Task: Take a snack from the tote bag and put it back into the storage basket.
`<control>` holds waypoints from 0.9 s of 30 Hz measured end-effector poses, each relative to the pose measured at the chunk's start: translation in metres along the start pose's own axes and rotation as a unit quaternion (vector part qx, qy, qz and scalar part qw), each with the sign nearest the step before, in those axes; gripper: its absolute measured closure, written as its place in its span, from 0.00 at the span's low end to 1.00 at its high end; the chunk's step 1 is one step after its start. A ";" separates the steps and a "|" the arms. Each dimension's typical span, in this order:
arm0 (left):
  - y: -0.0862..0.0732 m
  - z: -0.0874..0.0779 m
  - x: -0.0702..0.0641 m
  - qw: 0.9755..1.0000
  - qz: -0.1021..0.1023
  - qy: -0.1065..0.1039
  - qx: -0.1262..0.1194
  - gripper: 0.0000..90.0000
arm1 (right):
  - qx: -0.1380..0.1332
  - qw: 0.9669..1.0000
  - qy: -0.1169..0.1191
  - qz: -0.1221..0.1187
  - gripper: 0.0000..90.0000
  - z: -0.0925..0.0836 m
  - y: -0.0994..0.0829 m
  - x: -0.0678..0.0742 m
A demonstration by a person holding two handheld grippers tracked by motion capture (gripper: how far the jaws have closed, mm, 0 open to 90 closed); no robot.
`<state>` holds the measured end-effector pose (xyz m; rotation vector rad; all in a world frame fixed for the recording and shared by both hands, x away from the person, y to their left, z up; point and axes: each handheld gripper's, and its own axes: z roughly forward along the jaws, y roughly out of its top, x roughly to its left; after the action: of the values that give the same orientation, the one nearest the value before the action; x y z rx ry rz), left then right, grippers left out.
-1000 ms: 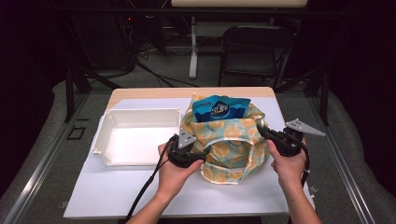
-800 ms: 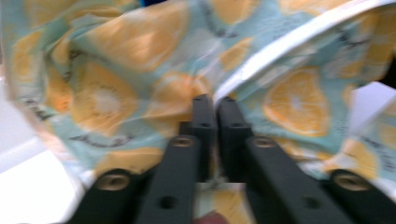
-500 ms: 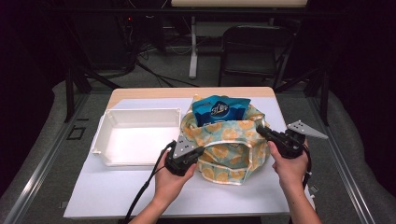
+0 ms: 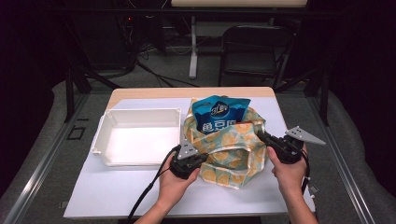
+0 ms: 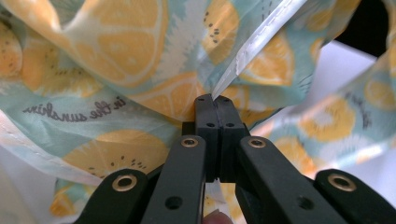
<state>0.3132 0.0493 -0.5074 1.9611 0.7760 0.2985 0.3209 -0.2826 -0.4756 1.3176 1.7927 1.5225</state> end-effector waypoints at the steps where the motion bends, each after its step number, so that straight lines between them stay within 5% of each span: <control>1: 0.001 -0.002 -0.001 1.000 -0.002 -0.004 -0.006 1.00 | 0.002 1.000 0.000 0.001 0.96 0.001 -0.002 -0.001; 10: 0.005 -0.003 -0.006 0.999 0.015 -0.027 -0.012 1.00 | 0.015 1.000 -0.008 0.008 0.96 0.004 -0.011 -0.008; 17: -0.004 0.010 -0.002 1.000 0.010 -0.014 0.022 1.00 | 0.016 1.000 -0.004 0.003 0.96 0.008 -0.008 -0.004; 27: -0.011 0.012 -0.004 0.999 0.025 -0.009 0.036 1.00 | 0.023 1.000 -0.009 -0.001 0.95 0.010 -0.011 -0.009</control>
<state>0.3121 0.0423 -0.5223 2.0501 0.7367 0.2855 0.3290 -0.2846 -0.4909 1.3476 1.8260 1.4718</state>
